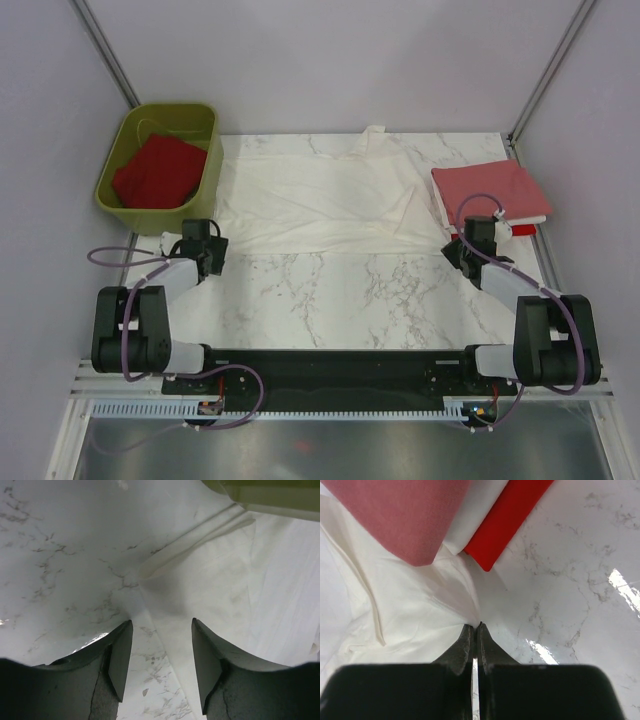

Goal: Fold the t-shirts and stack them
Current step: Fold the tshirt

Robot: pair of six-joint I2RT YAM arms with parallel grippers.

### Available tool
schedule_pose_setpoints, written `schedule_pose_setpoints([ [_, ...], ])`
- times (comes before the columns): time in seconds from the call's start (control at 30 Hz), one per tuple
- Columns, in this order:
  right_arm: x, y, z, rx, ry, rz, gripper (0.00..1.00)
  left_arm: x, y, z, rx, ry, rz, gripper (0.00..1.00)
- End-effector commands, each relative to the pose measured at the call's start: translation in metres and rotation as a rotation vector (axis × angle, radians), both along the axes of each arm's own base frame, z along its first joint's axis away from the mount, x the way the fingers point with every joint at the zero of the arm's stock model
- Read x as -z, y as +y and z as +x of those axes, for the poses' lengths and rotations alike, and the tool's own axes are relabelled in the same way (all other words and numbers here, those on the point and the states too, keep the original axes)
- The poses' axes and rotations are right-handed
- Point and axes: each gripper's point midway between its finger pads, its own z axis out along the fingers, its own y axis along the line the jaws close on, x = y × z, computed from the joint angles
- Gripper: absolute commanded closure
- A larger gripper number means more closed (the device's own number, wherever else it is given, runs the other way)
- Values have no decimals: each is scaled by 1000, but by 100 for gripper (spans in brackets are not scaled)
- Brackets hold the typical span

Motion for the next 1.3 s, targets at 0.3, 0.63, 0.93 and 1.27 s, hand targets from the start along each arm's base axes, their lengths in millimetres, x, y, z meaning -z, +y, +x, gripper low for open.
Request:
schedule_pose_setpoints([
  [0.3, 0, -9, 4, 26, -5, 14, 100, 29, 0, 17, -57, 99, -32, 62],
  [0.63, -13, -12, -4, 39, -18, 0, 100, 14, 11, -7, -96, 112, -23, 98],
  [0.93, -27, -23, -44, 96, 60, -38, 100, 4, 21, -65, -138, 150, 24, 98],
  [1.27, -28, -18, -101, 93, 64, -16, 100, 13, 14, -116, -96, 135, 17, 98],
])
